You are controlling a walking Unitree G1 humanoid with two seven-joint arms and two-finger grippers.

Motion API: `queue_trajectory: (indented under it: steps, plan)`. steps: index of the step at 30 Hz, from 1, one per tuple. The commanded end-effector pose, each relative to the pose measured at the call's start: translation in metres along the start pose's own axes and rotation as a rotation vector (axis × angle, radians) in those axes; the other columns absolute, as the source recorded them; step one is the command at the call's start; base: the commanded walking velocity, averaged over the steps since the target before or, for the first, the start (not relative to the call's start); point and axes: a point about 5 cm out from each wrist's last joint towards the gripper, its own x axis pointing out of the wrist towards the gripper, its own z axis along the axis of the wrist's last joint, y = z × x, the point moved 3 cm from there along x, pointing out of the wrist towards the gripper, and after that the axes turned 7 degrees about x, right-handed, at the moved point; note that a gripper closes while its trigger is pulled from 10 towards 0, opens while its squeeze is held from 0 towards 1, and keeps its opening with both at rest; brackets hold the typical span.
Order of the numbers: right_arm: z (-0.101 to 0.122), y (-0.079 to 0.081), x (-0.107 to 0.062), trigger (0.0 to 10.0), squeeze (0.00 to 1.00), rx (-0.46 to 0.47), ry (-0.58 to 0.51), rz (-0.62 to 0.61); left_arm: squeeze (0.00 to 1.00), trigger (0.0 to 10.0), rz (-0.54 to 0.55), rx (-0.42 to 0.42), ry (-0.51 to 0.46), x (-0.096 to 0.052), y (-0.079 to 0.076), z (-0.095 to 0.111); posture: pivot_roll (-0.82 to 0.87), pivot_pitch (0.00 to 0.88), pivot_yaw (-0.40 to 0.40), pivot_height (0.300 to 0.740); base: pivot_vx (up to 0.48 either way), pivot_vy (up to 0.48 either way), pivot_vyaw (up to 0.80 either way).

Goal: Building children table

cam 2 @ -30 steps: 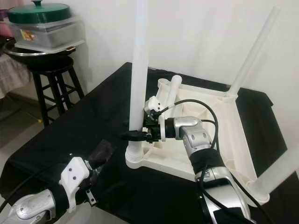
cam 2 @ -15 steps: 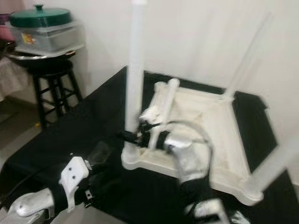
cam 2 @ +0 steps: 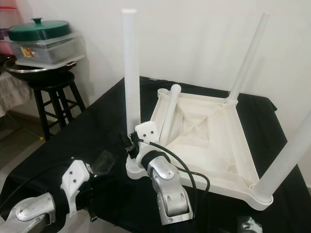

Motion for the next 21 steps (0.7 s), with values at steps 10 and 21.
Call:
queue_trajectory:
  steps: [10, 21]
  plan:
    - [0.007, 0.002, -0.005, 10.0, 1.0, -0.048, 0.056, 0.473, 0.0, 10.0, 0.004, -0.009, 0.008, 0.004, 0.001, -0.005, 0.09, 0.0, -0.032, 0.74, 0.0, 0.0, 0.0]
    - [0.032, -0.031, 0.005, 9.7, 0.0, -0.127, 0.185, 0.832, 0.0, 10.0, 0.018, -0.003, 0.004, 0.01, 0.001, -0.005, 0.12, 0.0, -0.059, 0.74, 0.0, 0.0, 0.0]
